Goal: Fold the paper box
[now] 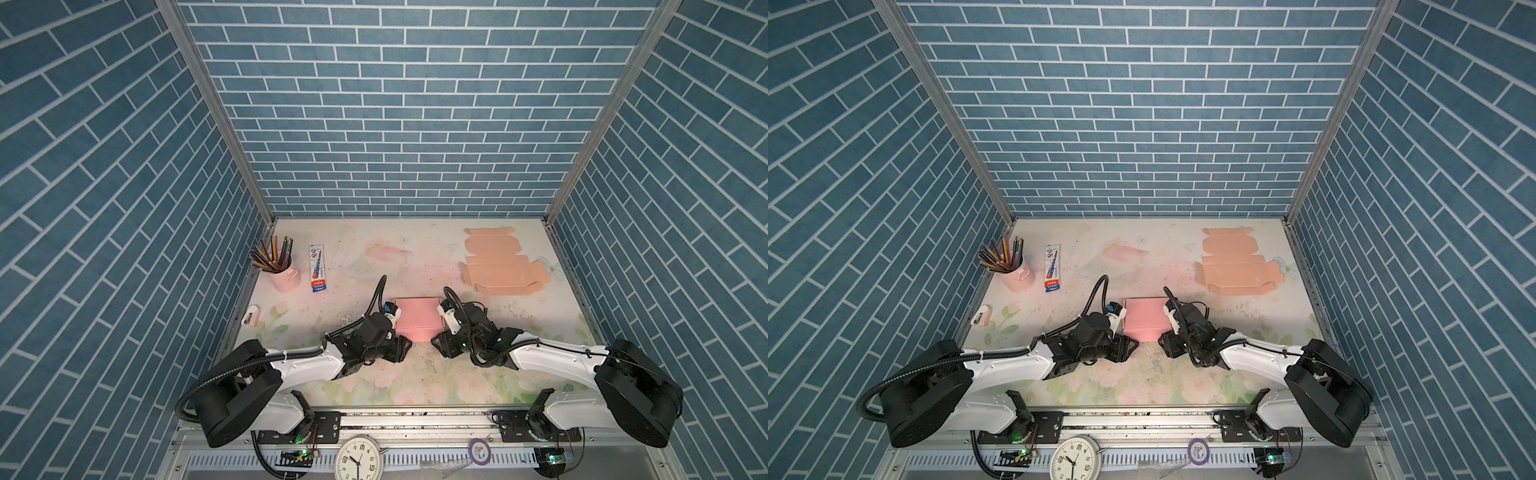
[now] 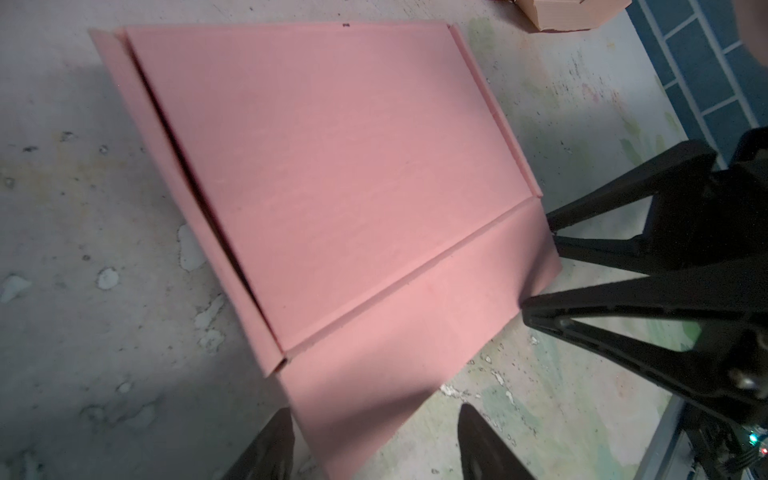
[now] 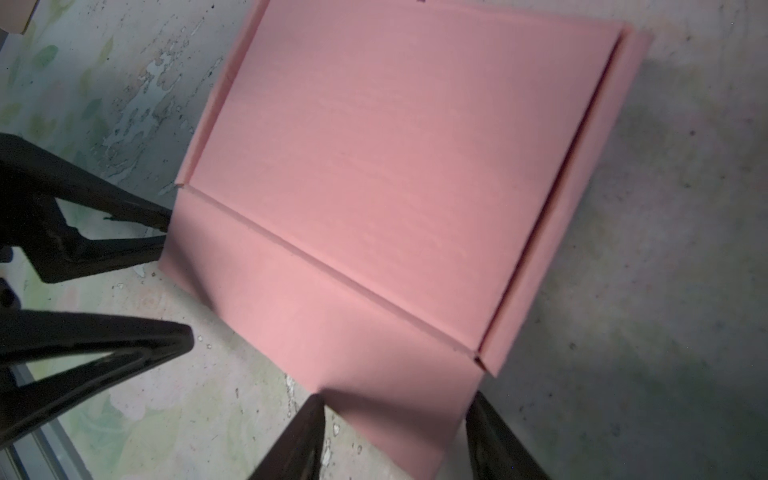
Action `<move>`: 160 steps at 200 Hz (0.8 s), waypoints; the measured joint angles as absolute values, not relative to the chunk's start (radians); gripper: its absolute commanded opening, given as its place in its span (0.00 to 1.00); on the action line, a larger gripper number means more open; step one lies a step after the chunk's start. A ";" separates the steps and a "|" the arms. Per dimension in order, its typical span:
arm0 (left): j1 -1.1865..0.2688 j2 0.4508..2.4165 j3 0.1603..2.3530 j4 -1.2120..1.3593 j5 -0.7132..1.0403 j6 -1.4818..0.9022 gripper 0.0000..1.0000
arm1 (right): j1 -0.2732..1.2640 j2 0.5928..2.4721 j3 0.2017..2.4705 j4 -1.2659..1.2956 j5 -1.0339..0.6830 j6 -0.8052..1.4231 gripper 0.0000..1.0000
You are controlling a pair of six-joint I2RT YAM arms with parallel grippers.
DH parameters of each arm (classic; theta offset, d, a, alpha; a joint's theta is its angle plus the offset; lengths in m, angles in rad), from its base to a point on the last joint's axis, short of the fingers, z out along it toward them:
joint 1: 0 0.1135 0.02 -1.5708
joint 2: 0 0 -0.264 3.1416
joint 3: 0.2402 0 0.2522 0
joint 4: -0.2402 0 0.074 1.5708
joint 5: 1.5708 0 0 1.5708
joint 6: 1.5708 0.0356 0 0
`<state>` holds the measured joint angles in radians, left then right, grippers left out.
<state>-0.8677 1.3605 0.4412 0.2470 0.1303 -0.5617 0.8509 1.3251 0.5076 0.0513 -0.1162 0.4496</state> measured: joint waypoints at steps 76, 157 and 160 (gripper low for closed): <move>-0.867 1.398 0.442 0.263 0.104 -0.562 0.57 | 0.851 1.330 0.508 0.038 -0.087 0.449 0.53; -0.867 1.401 0.442 0.265 0.091 -0.561 0.57 | 0.851 1.334 0.508 0.033 -0.070 0.449 0.52; -0.867 1.399 0.442 0.265 0.091 -0.561 0.57 | 0.851 1.333 0.508 0.032 -0.069 0.449 0.53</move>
